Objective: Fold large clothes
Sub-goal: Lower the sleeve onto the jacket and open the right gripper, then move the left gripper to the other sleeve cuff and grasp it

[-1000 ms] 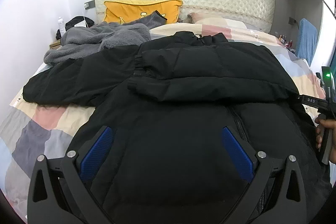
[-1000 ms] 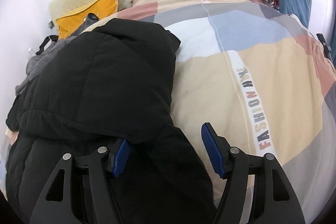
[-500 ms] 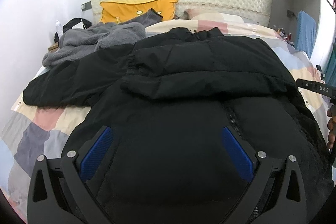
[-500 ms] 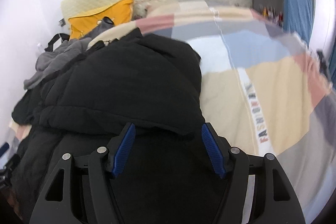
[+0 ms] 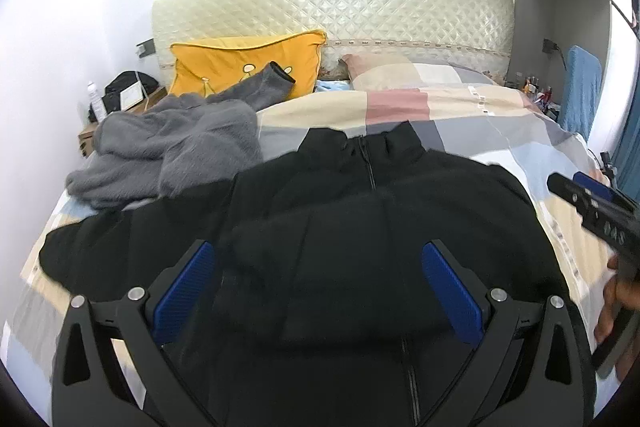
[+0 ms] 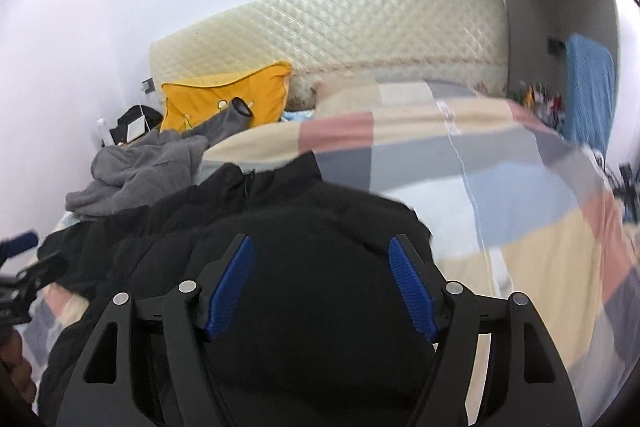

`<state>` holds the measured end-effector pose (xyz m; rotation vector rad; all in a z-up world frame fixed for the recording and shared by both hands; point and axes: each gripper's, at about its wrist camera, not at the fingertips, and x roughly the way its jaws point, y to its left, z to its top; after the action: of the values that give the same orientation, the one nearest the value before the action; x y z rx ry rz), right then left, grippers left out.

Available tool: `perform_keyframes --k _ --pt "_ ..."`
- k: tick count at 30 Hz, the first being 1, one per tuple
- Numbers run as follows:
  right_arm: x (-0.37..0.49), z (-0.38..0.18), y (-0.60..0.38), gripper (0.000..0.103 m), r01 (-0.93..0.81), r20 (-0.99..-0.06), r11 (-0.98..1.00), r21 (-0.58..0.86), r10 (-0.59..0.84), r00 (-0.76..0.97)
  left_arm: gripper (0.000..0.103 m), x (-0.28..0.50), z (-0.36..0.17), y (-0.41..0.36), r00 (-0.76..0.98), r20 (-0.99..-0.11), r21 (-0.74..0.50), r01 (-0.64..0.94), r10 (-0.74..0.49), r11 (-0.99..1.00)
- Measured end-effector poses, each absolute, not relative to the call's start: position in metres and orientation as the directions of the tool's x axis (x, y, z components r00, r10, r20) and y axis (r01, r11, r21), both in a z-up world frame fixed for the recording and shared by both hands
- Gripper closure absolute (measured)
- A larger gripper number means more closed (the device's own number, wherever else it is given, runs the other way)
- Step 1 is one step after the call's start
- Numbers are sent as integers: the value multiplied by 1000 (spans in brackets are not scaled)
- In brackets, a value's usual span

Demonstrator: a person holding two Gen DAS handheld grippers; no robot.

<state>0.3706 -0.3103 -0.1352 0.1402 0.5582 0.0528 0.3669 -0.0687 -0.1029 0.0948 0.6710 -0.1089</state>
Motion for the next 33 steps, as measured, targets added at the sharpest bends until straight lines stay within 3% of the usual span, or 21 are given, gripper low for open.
perform_keyframes --k 9,13,21,25,28,33 --pt "422 -202 -289 33 -38 -579 981 188 142 803 0 455 -179 -57 716 -698 86 61 16 994" --pt "429 -223 -280 31 -53 -580 988 144 127 805 0 471 -210 -45 701 -712 95 49 33 994" --pt "441 -251 -274 27 -76 -602 986 151 153 784 0 482 -244 -30 668 -743 12 79 -44 997" --pt "446 -256 -265 27 -48 -624 994 100 100 775 0 485 -254 -38 662 -750 57 76 -7 995" --pt "447 -245 -259 27 -50 -640 997 53 73 765 0 483 -252 -54 672 -736 167 63 82 984" --pt "418 -215 -271 27 -52 -601 991 122 115 791 0 470 -233 -46 670 -740 136 70 54 988"
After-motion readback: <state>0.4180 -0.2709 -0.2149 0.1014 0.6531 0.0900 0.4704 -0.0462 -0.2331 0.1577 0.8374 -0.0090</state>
